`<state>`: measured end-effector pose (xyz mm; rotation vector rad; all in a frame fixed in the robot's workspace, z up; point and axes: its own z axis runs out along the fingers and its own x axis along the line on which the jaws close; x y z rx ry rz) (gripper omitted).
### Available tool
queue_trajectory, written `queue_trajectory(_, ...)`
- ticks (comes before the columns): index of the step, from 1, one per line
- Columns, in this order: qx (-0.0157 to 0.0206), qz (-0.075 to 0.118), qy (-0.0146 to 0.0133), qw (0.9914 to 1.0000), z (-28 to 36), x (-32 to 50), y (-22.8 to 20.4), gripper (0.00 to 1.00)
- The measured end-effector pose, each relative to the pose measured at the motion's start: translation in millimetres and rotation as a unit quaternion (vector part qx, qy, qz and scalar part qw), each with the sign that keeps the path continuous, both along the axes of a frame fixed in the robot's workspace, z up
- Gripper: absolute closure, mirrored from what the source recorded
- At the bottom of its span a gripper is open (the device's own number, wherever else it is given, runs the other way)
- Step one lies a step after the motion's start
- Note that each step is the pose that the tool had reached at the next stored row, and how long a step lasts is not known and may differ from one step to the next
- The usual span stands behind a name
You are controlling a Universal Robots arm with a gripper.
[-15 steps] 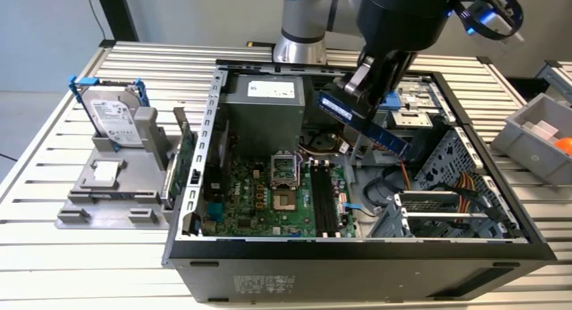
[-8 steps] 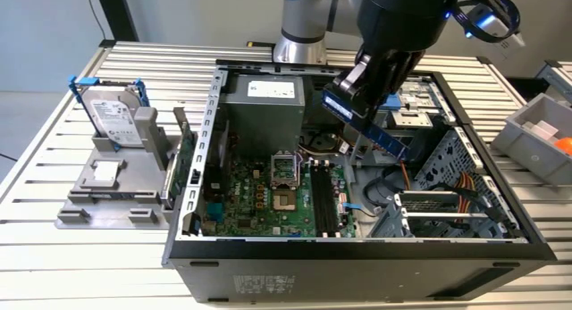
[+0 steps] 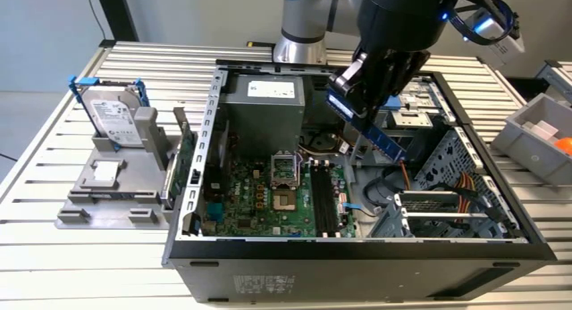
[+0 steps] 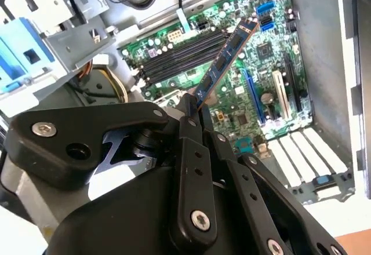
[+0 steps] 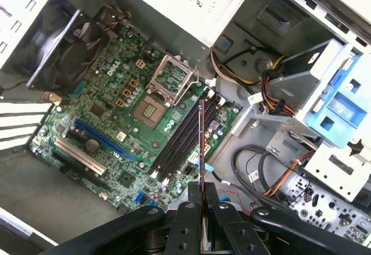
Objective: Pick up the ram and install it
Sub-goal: 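Insert the ram into the slot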
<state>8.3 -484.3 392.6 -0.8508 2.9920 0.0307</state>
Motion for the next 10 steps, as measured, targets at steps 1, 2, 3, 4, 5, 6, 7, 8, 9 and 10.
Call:
queue_trajectory(1, 0.0000, -0.007, 0.0000, 0.99997, 0.0, 0.0, 0.0, 1.00)
queue_trajectory(2, 0.0000, -0.015, 0.0000, 0.99989, 0.0, 0.0, 0.0, 1.00)
queue_trajectory(3, 0.0000, -0.021, 0.0000, 0.99977, 0.0, 0.0, 0.0, 1.00)
queue_trajectory(4, 0.0000, -0.028, 0.0000, 0.99961, 0.0, 0.0, 0.0, 1.00)
queue_trajectory(5, 0.0000, -0.035, 0.0000, 0.99939, 0.0, 0.0, 0.0, 1.00)
queue_trajectory(6, 0.0000, -0.042, 0.0000, 0.99913, 0.0, 0.0, 0.0, 1.00)
queue_trajectory(7, 0.0000, -0.048, 0.0000, 0.99883, 0.0, 0.0, 0.0, 1.00)
queue_trajectory(8, 0.0000, -0.055, 0.0000, 0.99846, 0.0, 0.0, 0.0, 1.00)
queue_trajectory(9, 0.0000, -0.062, 0.0000, 0.99810, 0.0, 0.0, 0.0, 1.00)
queue_trajectory(10, 0.0000, -0.069, 0.0000, 0.99763, 0.0, 0.0, 0.0, 1.00)
